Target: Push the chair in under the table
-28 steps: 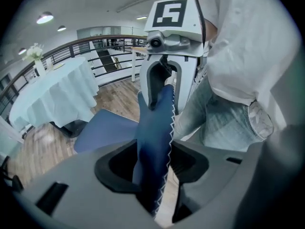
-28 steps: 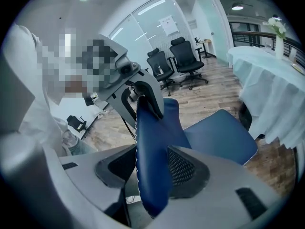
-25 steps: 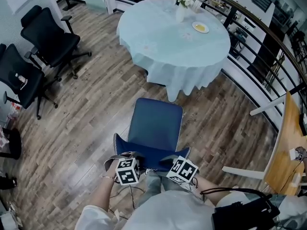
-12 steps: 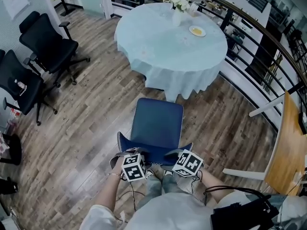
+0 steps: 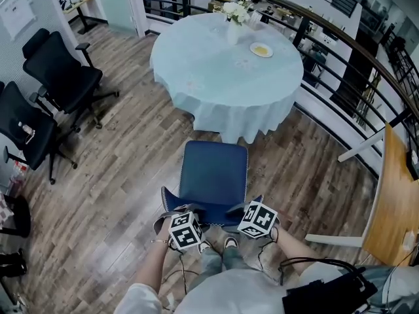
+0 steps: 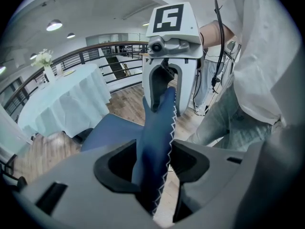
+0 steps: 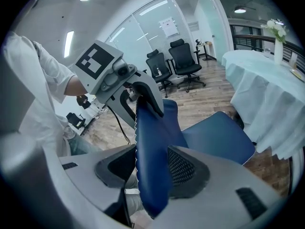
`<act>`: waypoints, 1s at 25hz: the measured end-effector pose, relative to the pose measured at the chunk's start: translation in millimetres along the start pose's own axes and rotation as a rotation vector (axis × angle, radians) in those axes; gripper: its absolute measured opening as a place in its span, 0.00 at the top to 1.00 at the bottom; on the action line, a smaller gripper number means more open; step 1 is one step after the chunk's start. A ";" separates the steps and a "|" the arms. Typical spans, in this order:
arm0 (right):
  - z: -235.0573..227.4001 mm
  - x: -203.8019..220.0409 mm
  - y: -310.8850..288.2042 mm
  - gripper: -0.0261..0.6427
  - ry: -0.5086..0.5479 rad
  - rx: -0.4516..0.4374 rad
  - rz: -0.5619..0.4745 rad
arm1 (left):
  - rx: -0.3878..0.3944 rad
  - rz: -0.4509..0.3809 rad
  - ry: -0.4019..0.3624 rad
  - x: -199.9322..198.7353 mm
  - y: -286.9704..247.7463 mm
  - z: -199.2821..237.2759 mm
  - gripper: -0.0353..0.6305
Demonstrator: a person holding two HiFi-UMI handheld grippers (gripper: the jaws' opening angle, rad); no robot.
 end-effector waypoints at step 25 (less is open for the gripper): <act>-63.3 -17.1 35.8 0.65 0.081 0.033 -0.022 | -0.054 -0.011 0.061 -29.8 -23.6 58.6 0.63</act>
Point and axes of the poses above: the fingertips, and each gripper's own axes: y backward along the fingers, z to its left, x out of its underside, the point moved 9 cm from there along y, backward along the fingers, and after that the axes turned 13 degrees about -y, right-handed, at the moved point
